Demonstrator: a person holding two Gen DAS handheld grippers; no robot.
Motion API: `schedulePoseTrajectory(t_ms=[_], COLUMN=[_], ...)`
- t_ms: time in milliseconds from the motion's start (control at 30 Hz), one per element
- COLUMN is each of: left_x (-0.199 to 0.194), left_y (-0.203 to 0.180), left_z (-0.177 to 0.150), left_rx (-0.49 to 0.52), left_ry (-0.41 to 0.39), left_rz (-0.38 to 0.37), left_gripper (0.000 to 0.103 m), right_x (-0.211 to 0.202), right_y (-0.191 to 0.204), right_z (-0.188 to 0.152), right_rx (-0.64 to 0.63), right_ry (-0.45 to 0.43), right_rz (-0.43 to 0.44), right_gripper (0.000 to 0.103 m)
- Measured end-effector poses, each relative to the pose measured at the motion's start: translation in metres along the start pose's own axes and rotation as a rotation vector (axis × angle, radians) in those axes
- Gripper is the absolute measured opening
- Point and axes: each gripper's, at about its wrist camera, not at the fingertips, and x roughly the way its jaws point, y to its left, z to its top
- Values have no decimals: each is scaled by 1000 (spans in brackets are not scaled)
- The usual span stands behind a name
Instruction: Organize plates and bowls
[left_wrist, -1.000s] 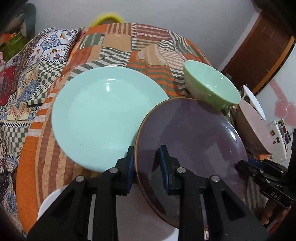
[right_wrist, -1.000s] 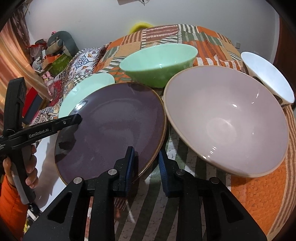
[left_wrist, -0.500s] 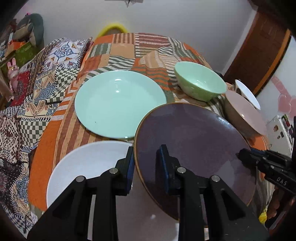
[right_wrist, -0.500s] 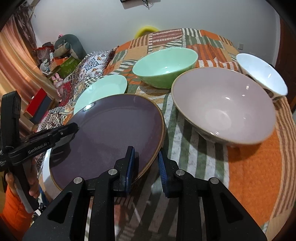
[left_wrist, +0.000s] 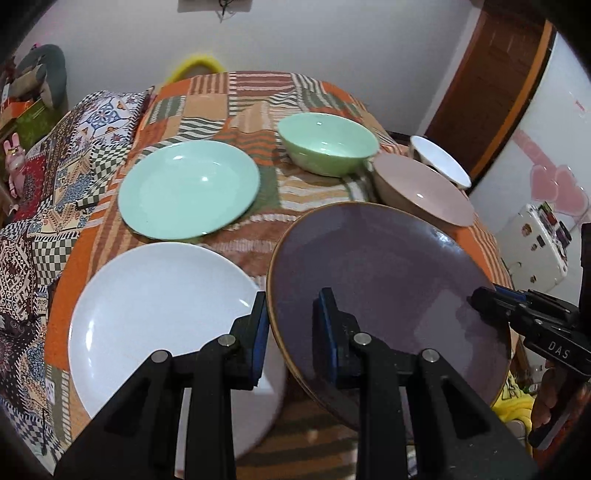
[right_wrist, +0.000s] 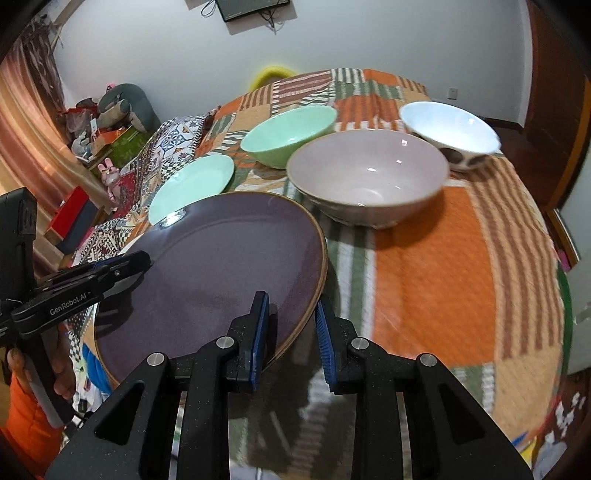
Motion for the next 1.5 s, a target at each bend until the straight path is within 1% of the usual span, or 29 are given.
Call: schedulePoseTrajectory(t_ms=[233,467,633,733,933,1033,1067,1100,1167,1300,1467,1500], left_x=[3,19,31,32,33,33,33,32,30,15,-14,-20], left_y=[-25,-42,-40,-39,-42,-42,-43,-45,-47,-47,-34,-31], left_z=[-11,-20,-27,-28,-29,-28,-28,-29,-29,-28,-22,-21], left_rx=[32,65,70,71,98,104,119,132,156,169,139,127], left_ry=[32,77,105,106,99,106,109,108,100,67,0,-15], left_rz=[-9,2,11,2,14,18,32,46,71,85,101,103], left_gripper=[27,27,27,27,29,30,30,30,30,32,33,36], right_x=[-5,3,10,12,12,10,8,5,-1,-18,-34,-36], right_y=[-17,-34,-35,-35,-37,-38,-39,-39,-42,-40,-24,-20], right_z=[-16,-29,-34,-35,-37,-36,-35,-34,-32,-24,-11,-9], right_rx=[33,60,51,46,50,46,43,42,45,36,1,-9], right_ry=[0,27,39,39,45,49,45,39,25,-17,-78,-88], right_rz=[-17,-34,-39,-37,-24,-33,-44,-53,-65,-77,-64,-60], right_gripper=[23,23,23,23,24,24,24,26,31,37,43,43])
